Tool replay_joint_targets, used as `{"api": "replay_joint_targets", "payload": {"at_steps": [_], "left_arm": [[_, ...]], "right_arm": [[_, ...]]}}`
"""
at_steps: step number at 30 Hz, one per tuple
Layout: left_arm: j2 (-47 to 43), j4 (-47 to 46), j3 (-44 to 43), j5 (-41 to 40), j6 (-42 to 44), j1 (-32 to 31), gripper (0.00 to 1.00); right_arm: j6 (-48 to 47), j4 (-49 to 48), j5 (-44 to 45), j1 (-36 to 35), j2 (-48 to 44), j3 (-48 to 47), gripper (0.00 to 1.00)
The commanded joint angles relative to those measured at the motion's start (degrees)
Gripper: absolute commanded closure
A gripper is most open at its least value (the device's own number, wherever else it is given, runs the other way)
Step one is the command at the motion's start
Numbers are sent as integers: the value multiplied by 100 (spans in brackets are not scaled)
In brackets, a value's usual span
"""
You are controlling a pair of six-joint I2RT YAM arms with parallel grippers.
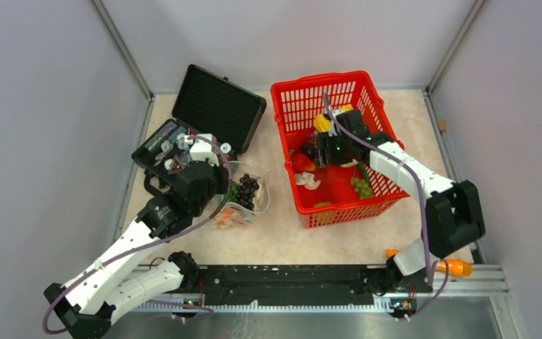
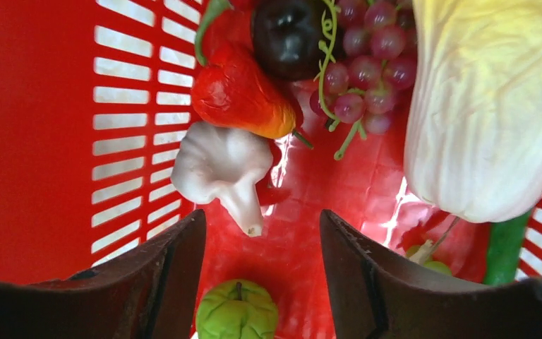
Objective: Place the food in the zip-top bag and seal the zipper
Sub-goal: Pick up the fake vegetable from the bin.
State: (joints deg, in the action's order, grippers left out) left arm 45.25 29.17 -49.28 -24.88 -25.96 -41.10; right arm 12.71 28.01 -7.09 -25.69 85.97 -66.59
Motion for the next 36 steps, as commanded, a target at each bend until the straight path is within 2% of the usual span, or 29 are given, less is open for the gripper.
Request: {"api": "replay_joint_targets", "payload": {"at_steps": [1, 8, 19, 28, 29, 31, 36], "left_arm": [[-63, -310, -105, -5, 51, 30, 99], [-102, -315, -58, 6, -6, 32, 98], [-100, -313, -40, 27, -12, 32, 98], [-105, -305, -53, -43, -8, 40, 98], [-97, -318, -43, -31, -14, 41, 98], [-65, -326, -33, -1, -21, 40, 98], [-74, -267, -41, -39, -32, 36, 98]], "right_arm": [[-72, 491, -391, 3, 464, -638, 44], [-469, 799, -1142, -15, 1126, -962, 47], [-898, 1367, -1066, -85, 1637, -1164, 43], [-905, 1054, -1334, -155, 1914, -1036, 42], [-910, 1002, -1352, -155, 1981, -1032, 44], [-917, 954, -1544, -155, 2111, -1031, 55], [-788, 706, -1597, -155, 2112, -931, 62]]}}
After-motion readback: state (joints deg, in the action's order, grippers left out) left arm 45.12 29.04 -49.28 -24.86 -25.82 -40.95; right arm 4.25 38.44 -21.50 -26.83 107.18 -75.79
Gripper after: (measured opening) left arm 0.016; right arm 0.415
